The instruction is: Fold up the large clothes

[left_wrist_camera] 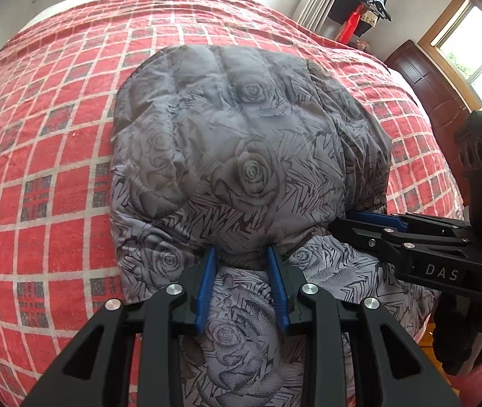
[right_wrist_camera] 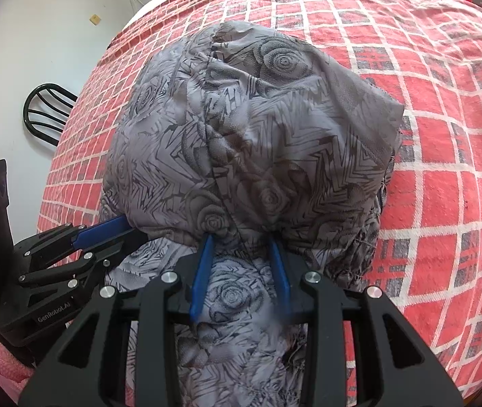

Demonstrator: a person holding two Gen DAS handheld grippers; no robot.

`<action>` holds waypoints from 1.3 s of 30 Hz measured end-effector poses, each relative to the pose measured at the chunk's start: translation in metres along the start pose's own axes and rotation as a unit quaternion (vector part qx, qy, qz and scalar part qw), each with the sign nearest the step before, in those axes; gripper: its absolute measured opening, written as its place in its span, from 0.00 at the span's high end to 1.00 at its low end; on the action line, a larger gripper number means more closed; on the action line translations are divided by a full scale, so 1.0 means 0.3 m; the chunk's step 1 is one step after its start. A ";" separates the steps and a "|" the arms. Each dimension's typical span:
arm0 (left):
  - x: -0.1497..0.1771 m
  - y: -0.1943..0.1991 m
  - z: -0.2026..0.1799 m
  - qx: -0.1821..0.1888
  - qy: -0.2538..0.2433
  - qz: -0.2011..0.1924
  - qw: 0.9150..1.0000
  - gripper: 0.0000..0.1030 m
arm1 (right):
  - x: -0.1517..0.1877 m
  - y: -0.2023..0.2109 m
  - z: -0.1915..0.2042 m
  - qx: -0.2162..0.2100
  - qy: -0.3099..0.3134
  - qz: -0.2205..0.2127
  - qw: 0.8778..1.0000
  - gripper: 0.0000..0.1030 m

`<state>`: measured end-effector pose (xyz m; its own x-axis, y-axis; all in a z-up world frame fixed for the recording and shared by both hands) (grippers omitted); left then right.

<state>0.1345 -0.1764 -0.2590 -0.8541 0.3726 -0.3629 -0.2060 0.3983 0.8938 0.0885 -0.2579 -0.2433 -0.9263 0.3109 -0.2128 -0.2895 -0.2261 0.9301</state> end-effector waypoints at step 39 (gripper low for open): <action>0.019 0.263 0.116 0.025 0.029 -0.034 0.999 0.25 | 0.027 0.236 -0.094 -0.035 -0.073 -0.042 0.996 0.20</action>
<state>0.1300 -0.1137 -0.1999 -0.8652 0.2943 -0.4060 -0.2425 0.4630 0.8525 0.0537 -0.2974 -0.1875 -0.8546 0.4615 -0.2381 -0.3851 -0.2557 0.8868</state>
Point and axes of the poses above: each gripper's, at about its wrist camera, not at the fingertips, and y roughly against the way its jaws point, z to its left, x to its underside, the point moved 10 cm from there along -y, roughly the way its jaws point, and after that the axes turned 2 degrees about -y, right-handed, at the moved point
